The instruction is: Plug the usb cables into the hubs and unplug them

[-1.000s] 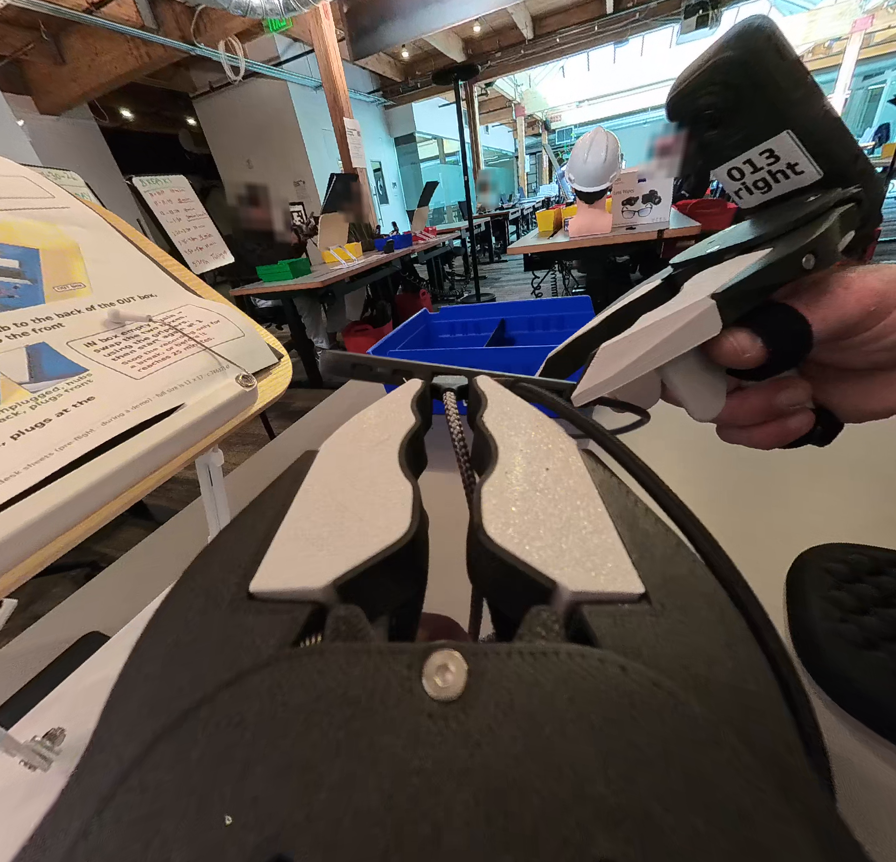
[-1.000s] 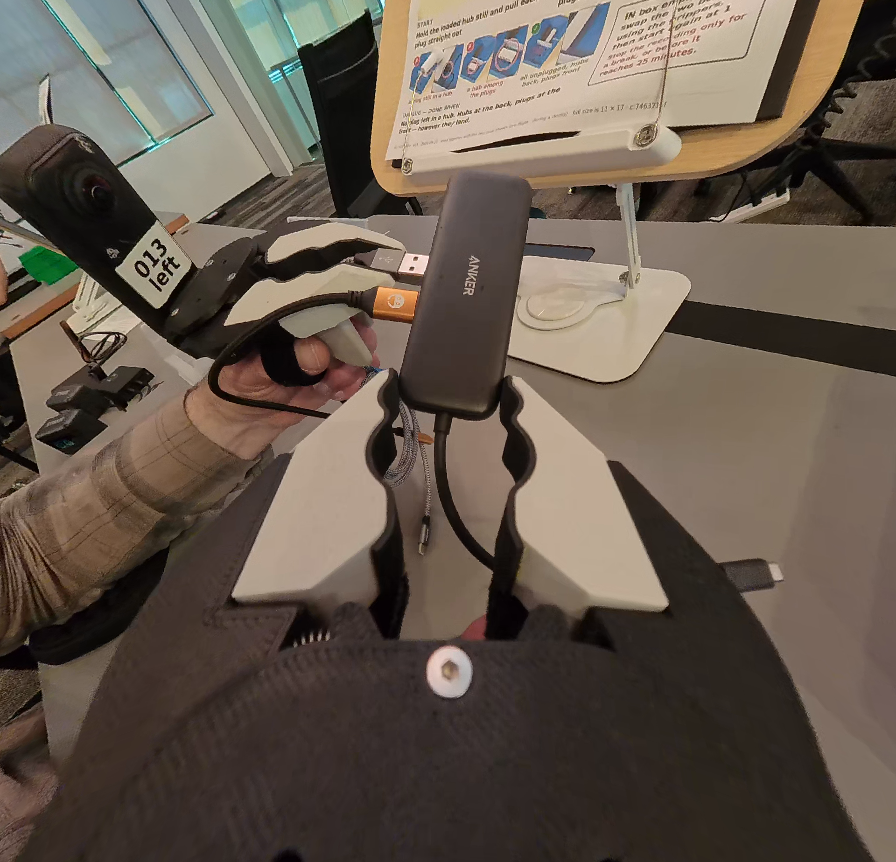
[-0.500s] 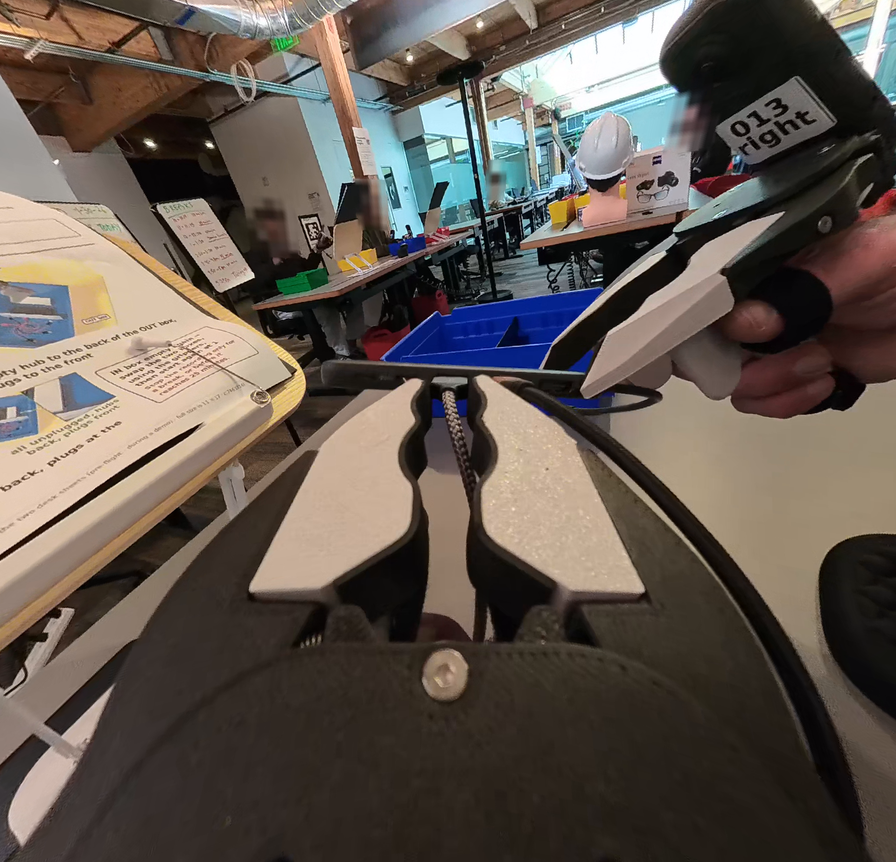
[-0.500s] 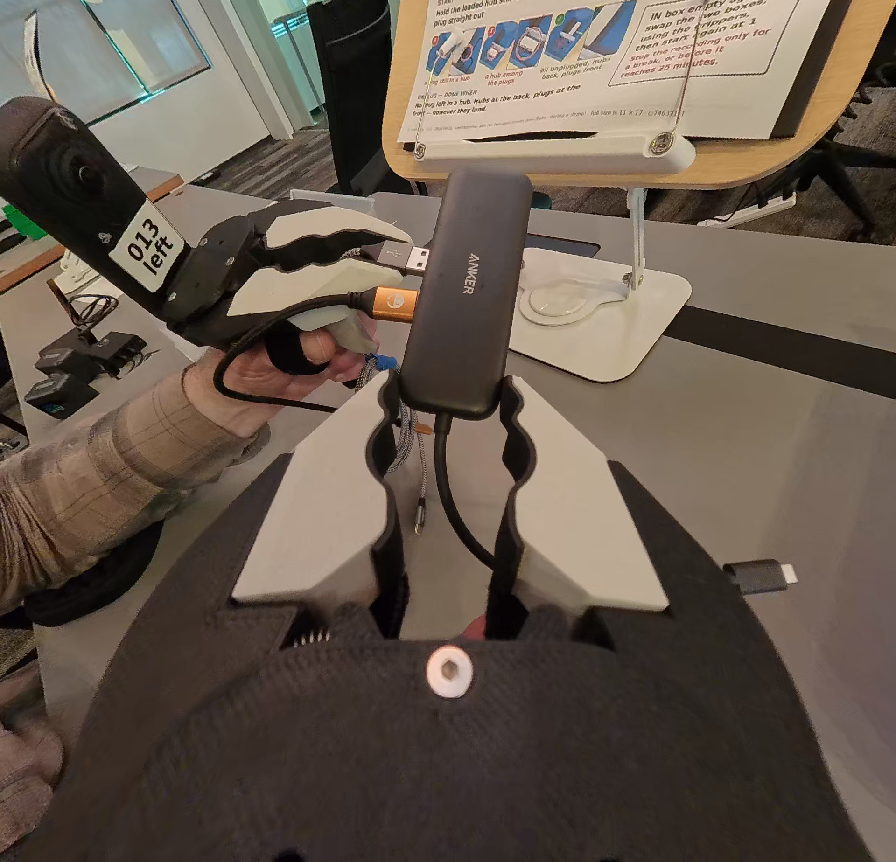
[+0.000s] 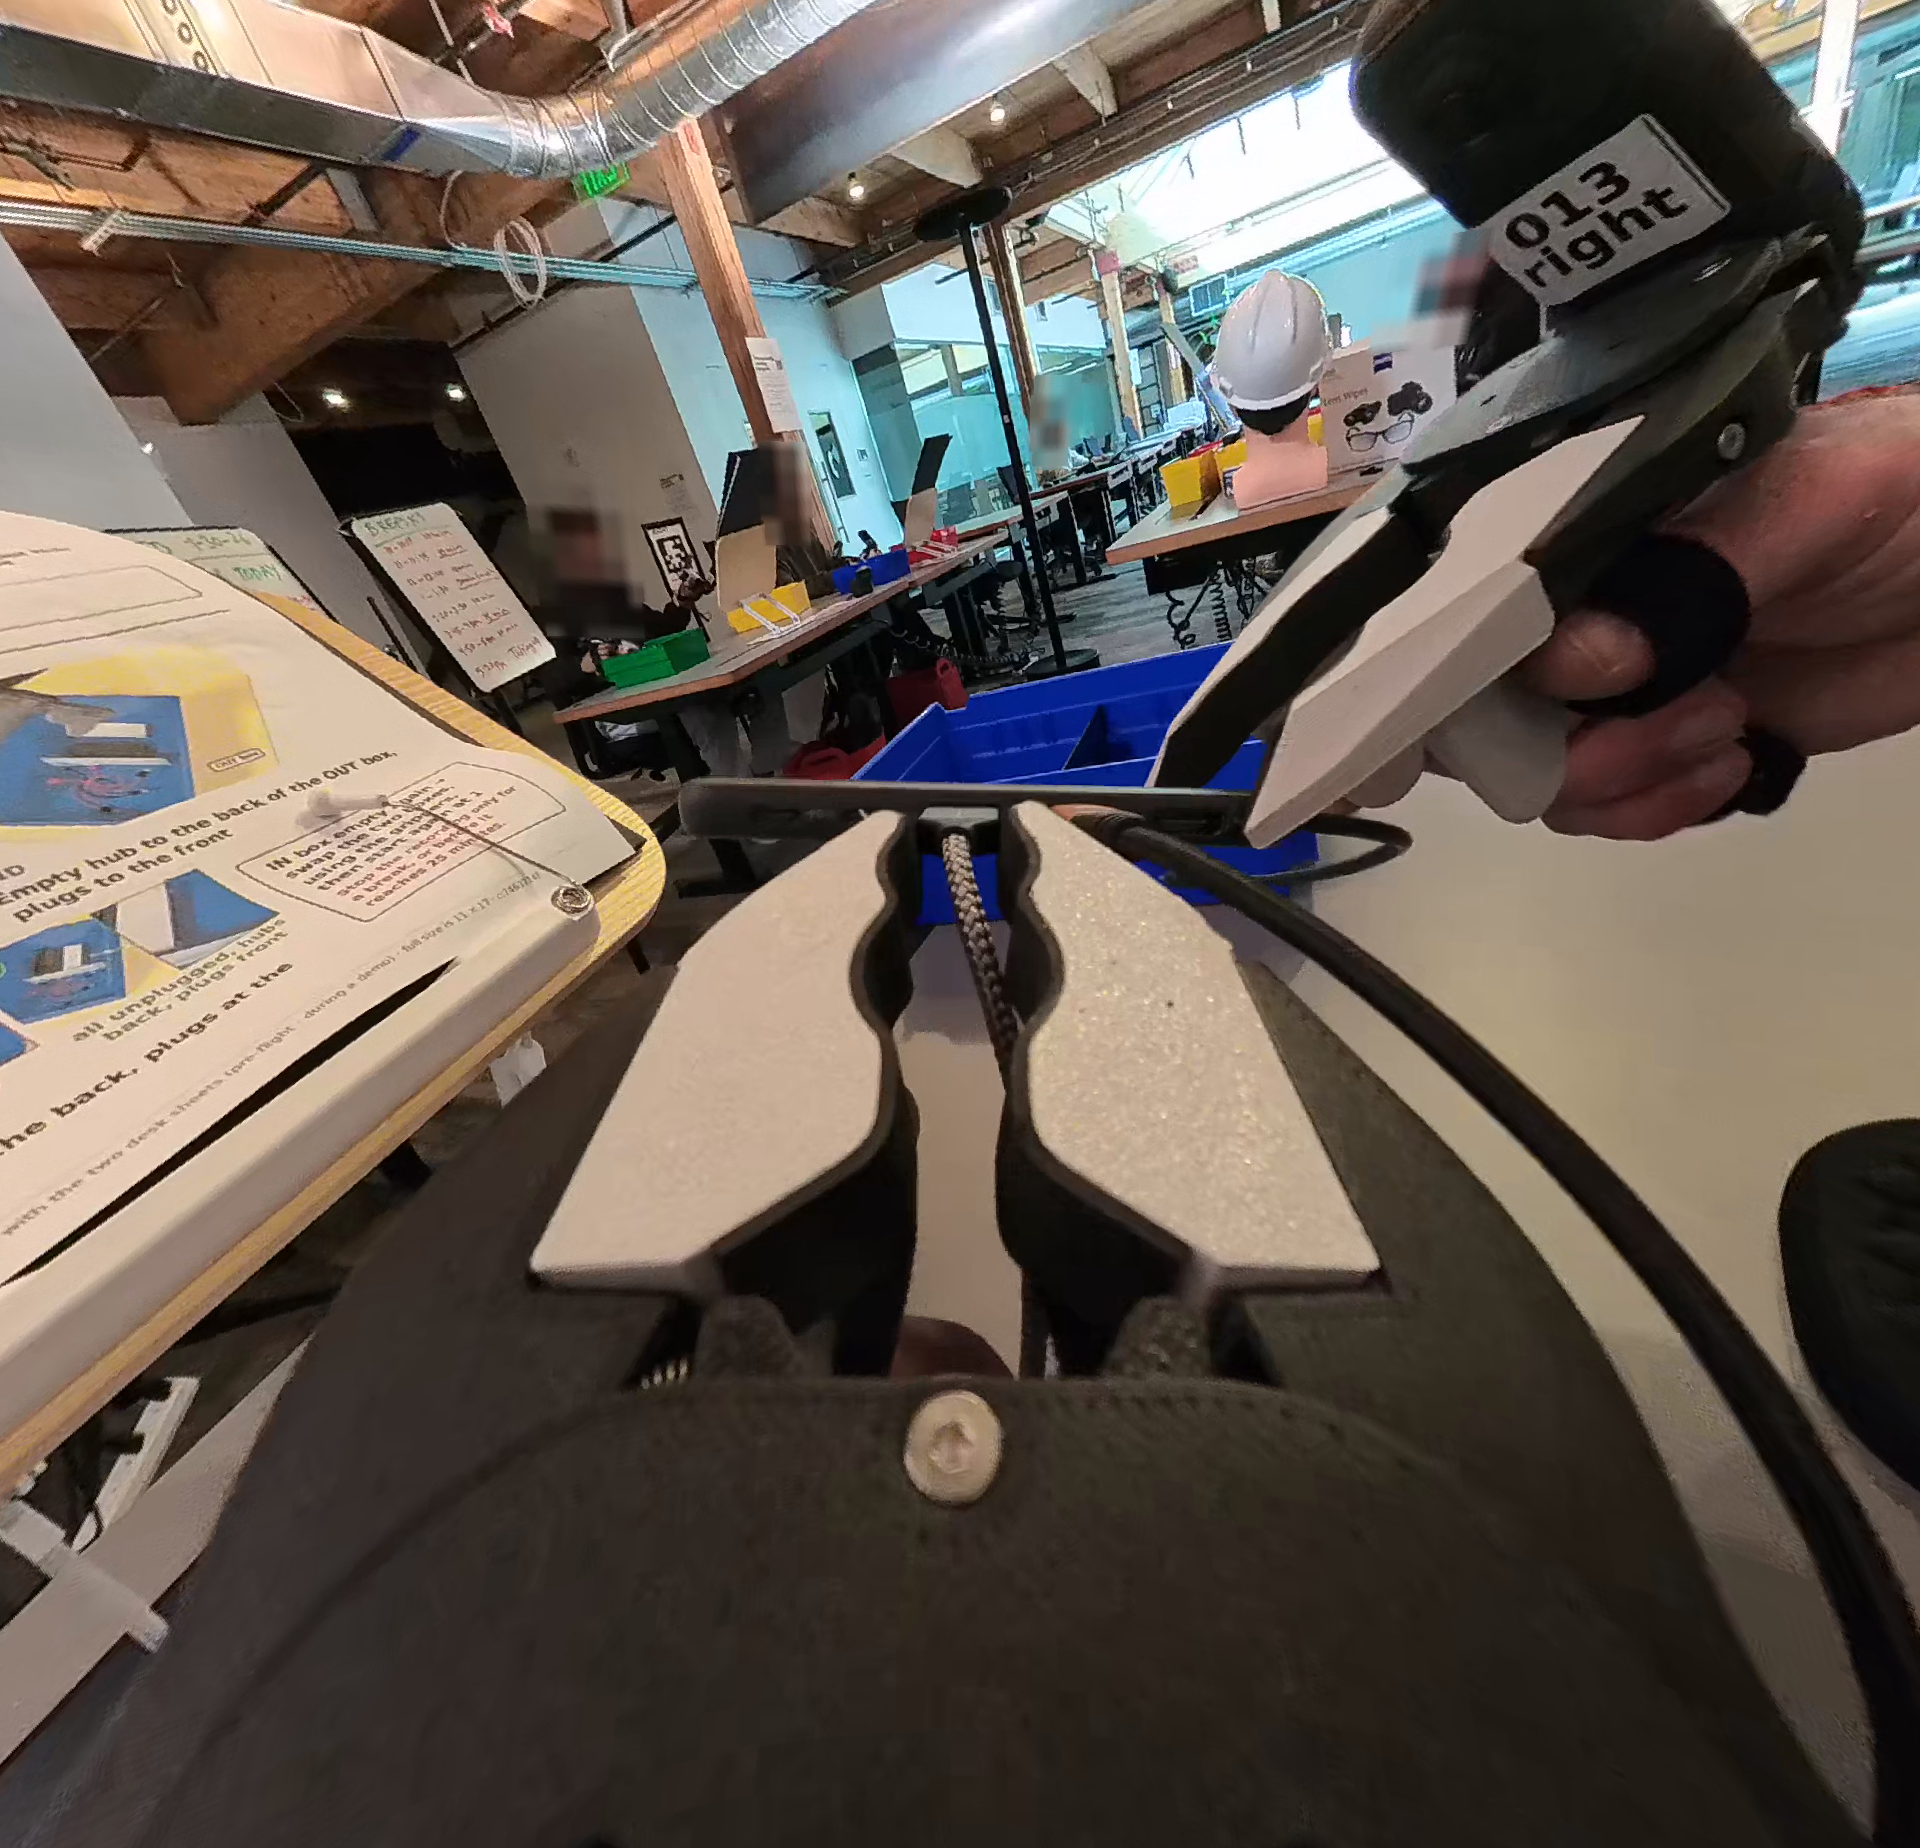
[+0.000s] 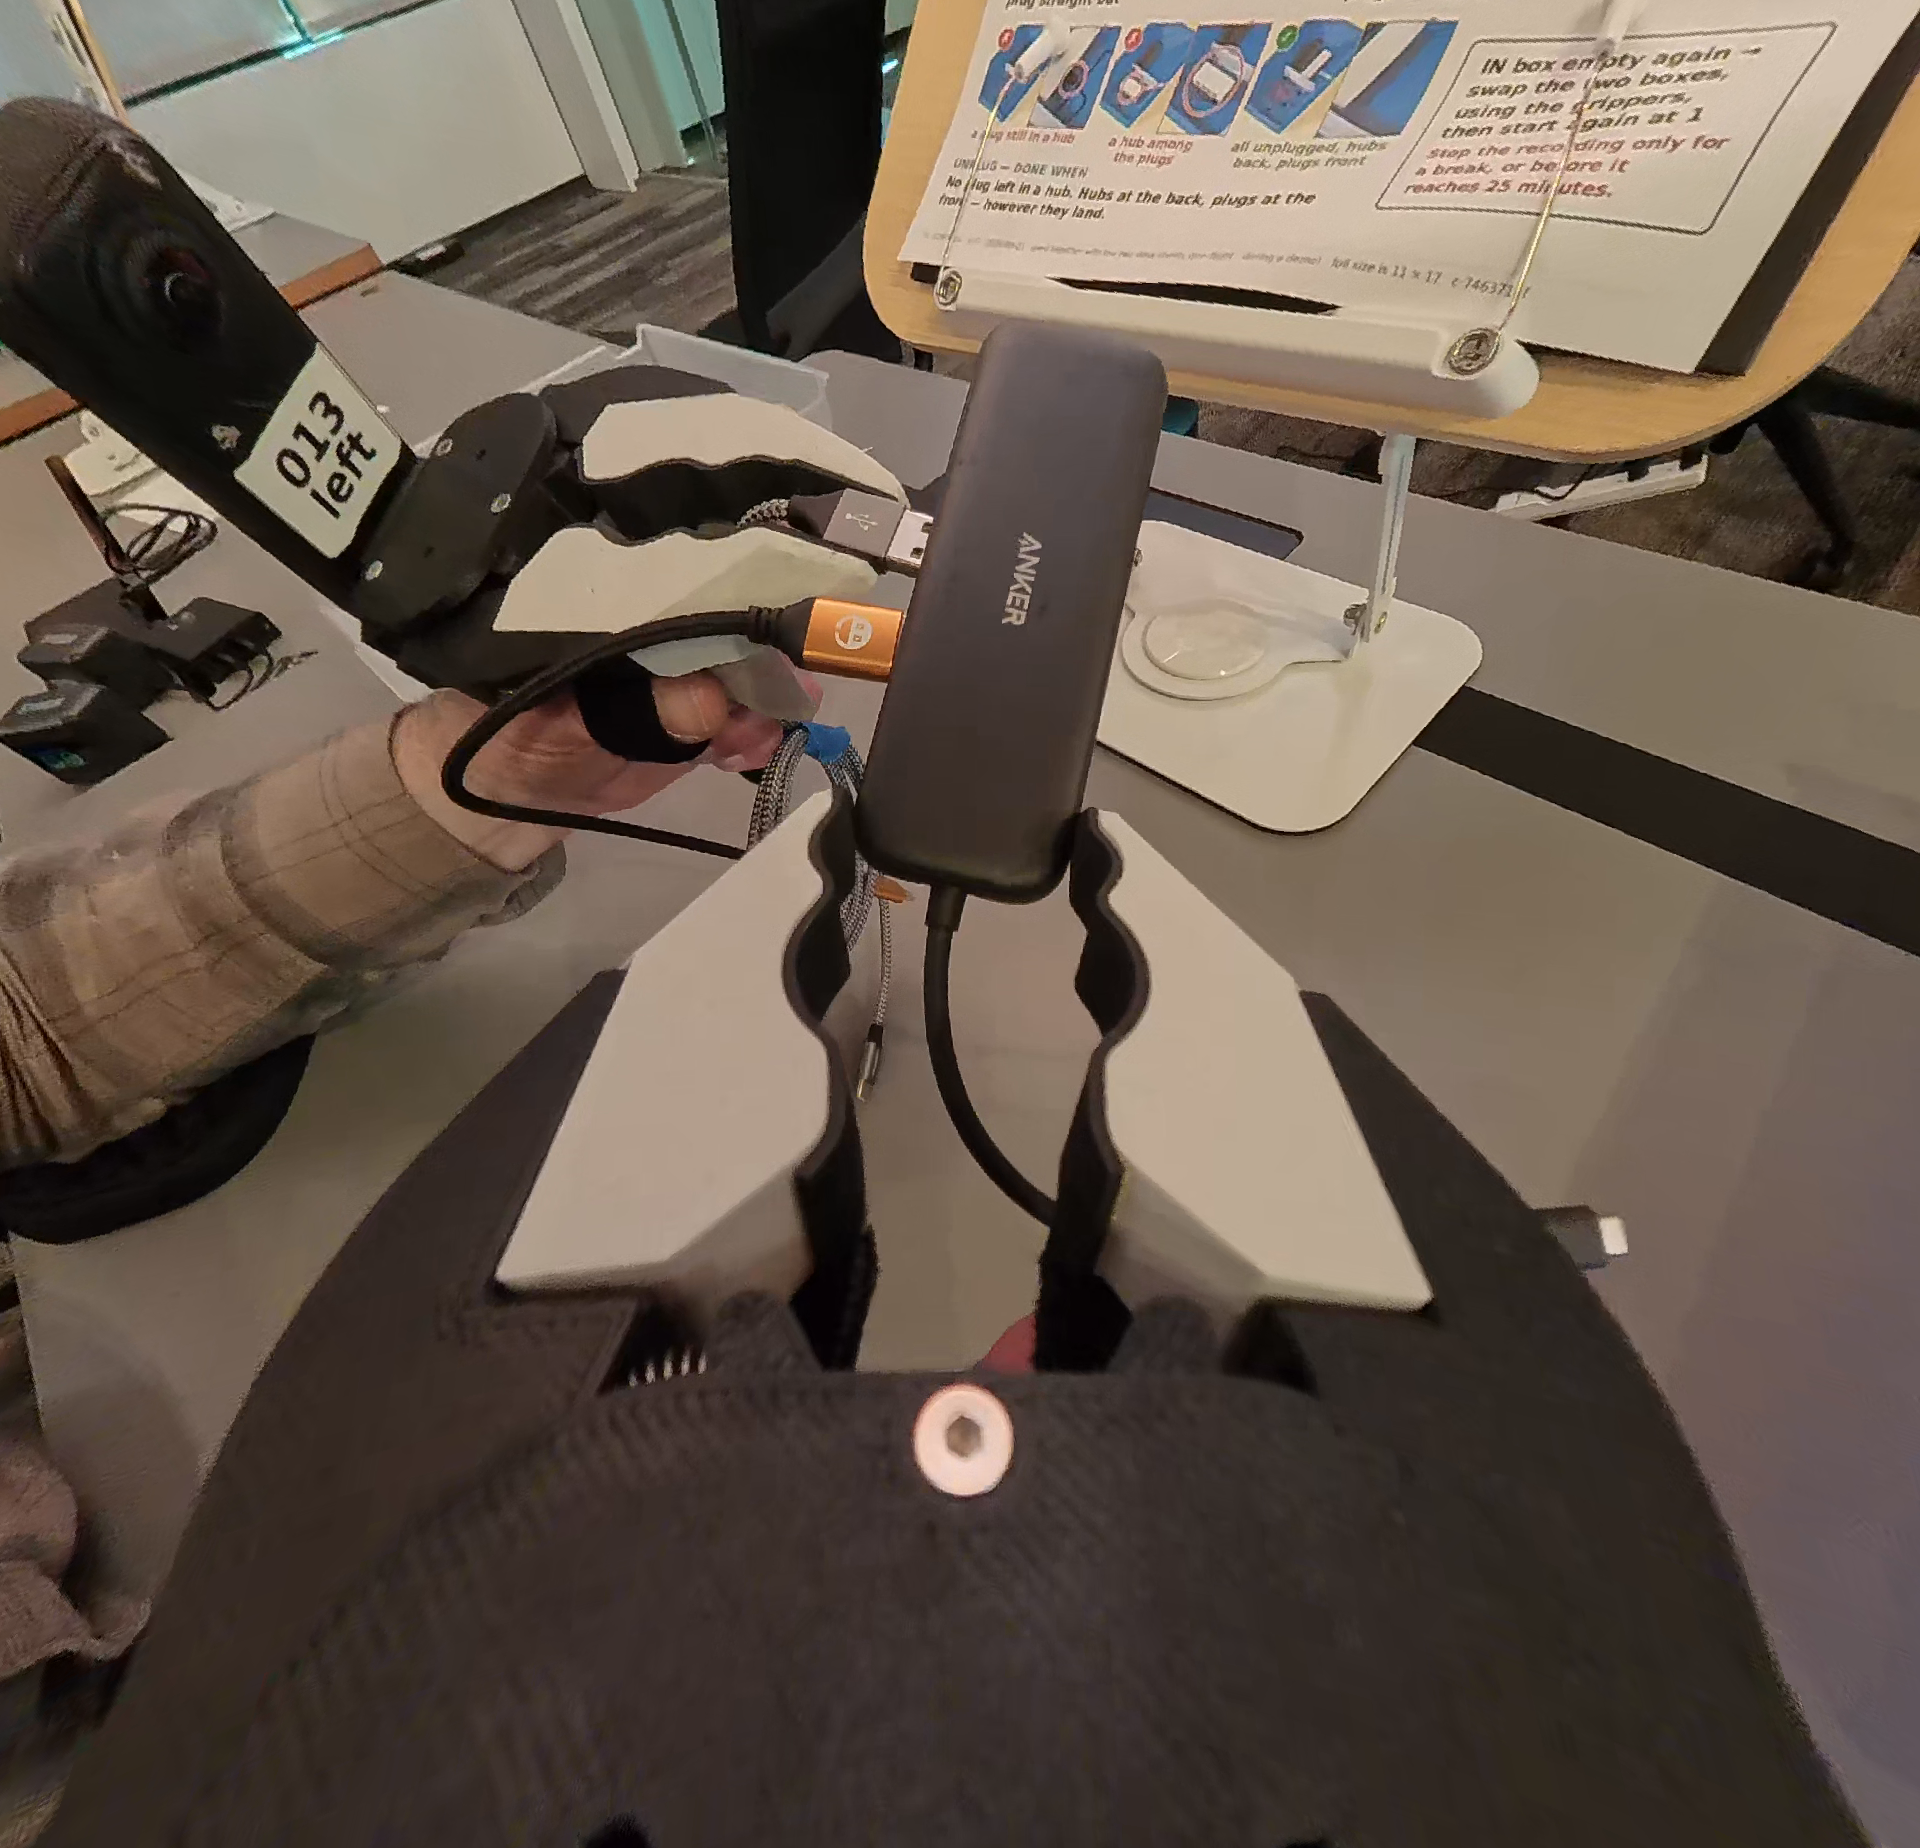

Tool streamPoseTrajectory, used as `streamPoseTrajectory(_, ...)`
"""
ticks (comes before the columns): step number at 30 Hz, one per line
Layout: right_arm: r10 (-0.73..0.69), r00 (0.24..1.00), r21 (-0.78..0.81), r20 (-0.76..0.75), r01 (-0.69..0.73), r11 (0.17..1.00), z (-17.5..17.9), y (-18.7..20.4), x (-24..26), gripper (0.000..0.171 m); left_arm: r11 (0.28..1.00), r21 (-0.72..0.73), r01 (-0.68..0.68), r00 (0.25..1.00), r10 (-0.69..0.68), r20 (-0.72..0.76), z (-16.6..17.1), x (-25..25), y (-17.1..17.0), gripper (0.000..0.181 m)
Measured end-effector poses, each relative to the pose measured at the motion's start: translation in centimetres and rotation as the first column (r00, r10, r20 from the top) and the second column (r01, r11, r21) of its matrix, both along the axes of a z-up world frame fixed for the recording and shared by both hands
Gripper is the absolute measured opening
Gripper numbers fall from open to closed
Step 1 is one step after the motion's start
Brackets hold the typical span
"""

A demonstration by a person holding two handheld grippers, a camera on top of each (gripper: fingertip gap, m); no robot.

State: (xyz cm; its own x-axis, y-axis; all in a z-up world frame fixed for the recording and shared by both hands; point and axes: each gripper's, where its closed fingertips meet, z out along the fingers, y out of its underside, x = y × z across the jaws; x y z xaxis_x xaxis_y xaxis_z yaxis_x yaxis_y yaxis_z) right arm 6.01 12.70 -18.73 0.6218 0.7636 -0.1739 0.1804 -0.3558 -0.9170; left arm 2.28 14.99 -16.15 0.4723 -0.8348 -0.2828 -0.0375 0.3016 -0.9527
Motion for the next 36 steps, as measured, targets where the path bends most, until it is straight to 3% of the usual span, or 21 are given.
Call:
streamPoseTrajectory(20, 0.013, 1.000, -0.005, -0.010, -0.013, 1.000, 0.06, -0.39, -0.29, 0.040, 0.997, 0.082, -0.013, 1.000, 0.015, -0.022, 0.46, -0.03, -0.42, 0.013)
streamPoseTrajectory(36, 0.038, 0.993, 0.052, 0.110, -0.044, 0.998, 0.18, -0.99, -0.26, 0.039, 0.988, 0.151, -0.036, 0.987, 0.059, -0.147, 0.61, 0.21, -0.92, 0.014)
